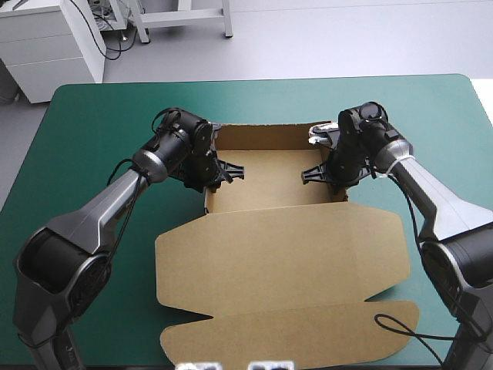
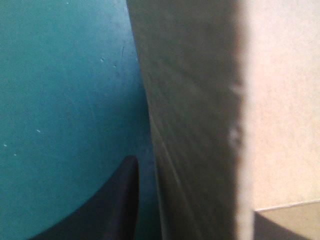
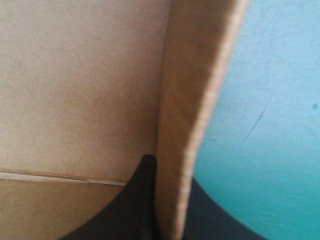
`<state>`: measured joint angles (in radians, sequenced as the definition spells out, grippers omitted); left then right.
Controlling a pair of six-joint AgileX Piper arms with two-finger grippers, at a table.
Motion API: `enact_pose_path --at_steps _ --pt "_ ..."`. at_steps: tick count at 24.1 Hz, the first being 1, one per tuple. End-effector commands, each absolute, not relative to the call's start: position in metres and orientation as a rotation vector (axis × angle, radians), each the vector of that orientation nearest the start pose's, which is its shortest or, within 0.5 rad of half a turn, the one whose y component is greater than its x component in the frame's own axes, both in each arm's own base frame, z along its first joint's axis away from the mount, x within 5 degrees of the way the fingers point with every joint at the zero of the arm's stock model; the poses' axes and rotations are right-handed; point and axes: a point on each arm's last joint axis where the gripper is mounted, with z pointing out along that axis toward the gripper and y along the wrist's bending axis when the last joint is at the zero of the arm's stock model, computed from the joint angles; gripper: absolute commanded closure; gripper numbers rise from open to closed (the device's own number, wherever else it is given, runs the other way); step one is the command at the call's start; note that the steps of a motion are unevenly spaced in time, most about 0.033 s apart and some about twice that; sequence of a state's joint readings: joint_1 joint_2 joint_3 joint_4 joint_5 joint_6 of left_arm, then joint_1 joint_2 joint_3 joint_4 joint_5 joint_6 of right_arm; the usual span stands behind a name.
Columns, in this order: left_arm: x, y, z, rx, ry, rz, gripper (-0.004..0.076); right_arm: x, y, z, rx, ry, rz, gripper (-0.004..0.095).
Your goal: Fold the box
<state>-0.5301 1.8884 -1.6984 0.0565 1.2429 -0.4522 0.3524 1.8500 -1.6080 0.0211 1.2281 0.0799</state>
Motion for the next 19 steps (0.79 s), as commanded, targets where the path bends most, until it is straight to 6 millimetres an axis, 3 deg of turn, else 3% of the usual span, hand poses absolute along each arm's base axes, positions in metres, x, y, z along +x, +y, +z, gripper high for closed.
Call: enact_pose_path --at_steps 1,6,19 --pt "0.34 -0.196 0.3 0.199 2.898 -0.069 0.0731 0.352 0.135 0.302 -0.45 2.857 0.133 0.0922" --pt "0.345 -0.199 0.284 0.203 2.943 -0.044 0.0731 0.353 0.135 0.3 -0.459 2.864 0.132 0.0922" --pt "0.349 -0.198 0.28 0.233 2.929 0.013 0.0731 0.358 0.139 0.287 -0.426 2.905 0.159 0.0921"
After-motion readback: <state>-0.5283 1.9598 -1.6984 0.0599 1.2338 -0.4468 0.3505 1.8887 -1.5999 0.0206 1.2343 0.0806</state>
